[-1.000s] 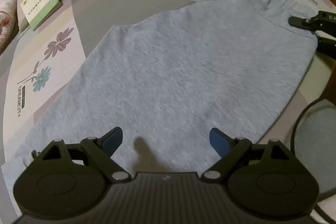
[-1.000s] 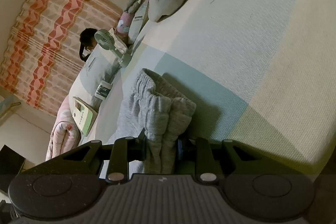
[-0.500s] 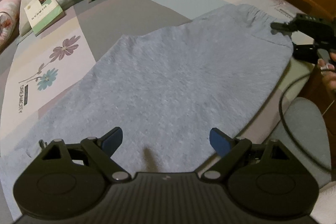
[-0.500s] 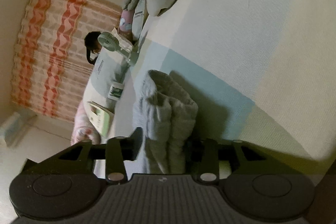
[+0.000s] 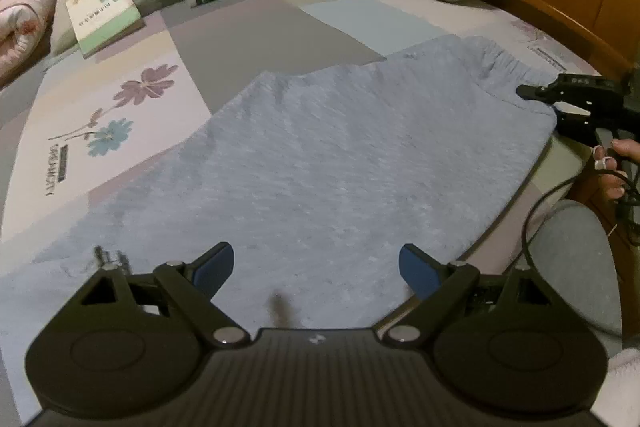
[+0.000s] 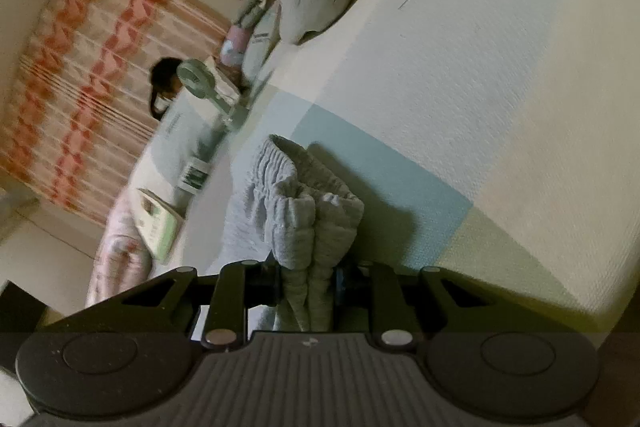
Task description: Fold clothes
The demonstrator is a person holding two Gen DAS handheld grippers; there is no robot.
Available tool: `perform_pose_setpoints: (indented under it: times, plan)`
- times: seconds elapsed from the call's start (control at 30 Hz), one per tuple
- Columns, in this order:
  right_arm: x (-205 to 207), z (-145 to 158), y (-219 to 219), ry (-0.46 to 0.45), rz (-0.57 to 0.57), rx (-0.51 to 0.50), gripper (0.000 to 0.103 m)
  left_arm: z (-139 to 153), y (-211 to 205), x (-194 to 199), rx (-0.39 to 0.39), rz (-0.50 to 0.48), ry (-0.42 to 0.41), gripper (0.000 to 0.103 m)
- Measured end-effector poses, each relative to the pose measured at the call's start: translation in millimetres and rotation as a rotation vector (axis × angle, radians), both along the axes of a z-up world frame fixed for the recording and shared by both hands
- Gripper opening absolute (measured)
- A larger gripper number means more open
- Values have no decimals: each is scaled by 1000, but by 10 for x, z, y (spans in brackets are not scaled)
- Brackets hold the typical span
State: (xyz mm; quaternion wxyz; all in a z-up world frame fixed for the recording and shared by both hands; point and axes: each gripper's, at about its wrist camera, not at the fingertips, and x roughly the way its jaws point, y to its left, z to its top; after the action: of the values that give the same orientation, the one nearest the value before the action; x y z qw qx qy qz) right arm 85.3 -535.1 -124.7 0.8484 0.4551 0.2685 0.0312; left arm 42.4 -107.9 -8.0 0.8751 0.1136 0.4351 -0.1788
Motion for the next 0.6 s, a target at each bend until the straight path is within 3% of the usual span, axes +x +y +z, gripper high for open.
perform_pose_setpoints:
  times: [0.2, 0.37, 0.6]
  plan:
    - [17, 223, 131, 14, 13, -123, 28, 131, 229, -147, 21, -20, -24, 90]
    - [18, 565, 340, -7, 50, -277, 28, 201, 437, -227, 46, -41, -34, 90]
    - [11, 1057, 759, -56, 103, -418, 28, 248, 817, -346, 31, -40, -48, 90]
